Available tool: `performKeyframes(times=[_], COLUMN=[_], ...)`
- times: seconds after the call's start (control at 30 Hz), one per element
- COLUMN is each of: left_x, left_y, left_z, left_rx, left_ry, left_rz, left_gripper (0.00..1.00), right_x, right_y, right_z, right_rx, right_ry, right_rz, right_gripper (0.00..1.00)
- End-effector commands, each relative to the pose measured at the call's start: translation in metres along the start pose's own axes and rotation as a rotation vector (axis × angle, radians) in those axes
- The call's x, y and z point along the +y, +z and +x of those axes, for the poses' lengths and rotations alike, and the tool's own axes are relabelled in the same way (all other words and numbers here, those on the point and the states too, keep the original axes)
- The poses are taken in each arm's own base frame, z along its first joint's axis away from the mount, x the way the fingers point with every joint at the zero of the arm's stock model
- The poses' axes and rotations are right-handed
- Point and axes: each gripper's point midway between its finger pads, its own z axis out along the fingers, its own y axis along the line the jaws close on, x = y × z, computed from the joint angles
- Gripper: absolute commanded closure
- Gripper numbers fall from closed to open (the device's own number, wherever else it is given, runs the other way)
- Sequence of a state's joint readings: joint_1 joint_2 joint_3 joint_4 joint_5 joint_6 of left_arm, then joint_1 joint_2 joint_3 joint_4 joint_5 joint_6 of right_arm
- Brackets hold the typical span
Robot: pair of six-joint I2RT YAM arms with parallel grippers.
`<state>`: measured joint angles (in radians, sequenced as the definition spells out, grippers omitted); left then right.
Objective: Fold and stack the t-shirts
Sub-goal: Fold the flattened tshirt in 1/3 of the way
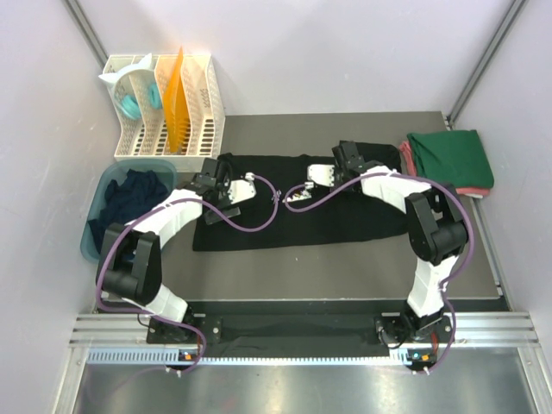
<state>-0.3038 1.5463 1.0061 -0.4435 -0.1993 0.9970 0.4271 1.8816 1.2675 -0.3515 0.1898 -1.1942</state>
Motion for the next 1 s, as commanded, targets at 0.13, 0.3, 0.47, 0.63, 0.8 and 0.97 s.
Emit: performKeyframes(times=[0.13, 0.3, 0.47, 0.63, 0.8, 0.97], left_x=[0.015, 0.014, 0.015, 0.024, 0.021, 0.007], left_y=[-0.006, -0.005, -0.004, -0.006, -0.016, -0.027], left_z=[-0.016, -0.014, -0.011, -0.008, -0.01, -0.009], left_rx=[-0.049, -0.043, -0.029, -0.006, -0.031, -0.073], left_ry=[-0.026, -0.017, -0.009, -0.011, 0.02, 0.096], left_rz=[-0.053, -0.052, -0.063, -0.109, -0.086, -0.034], left_gripper=[0.02, 0.02, 0.02, 0.02, 0.02, 0.02], right_x=[-0.075, -0.075, -0.074, -0.089, -0.085, -0.003], right_y=[-0.007, 0.007, 0.007, -0.032, -0.093, -0.109], right_z=[-0.039, -0.047, -0.04, -0.009, 0.039, 0.092], right_rx=[-0.046, -0.017, 0.012, 0.051, 0.084, 0.112], right_ry=[-0.063, -0.085, -0.041, 0.084, 0.151, 0.031], right_rz=[0.226, 0.235, 0.267, 0.347, 0.347, 0.127], right_gripper=[1.0, 0.79, 0.28, 0.25, 0.27, 0.34])
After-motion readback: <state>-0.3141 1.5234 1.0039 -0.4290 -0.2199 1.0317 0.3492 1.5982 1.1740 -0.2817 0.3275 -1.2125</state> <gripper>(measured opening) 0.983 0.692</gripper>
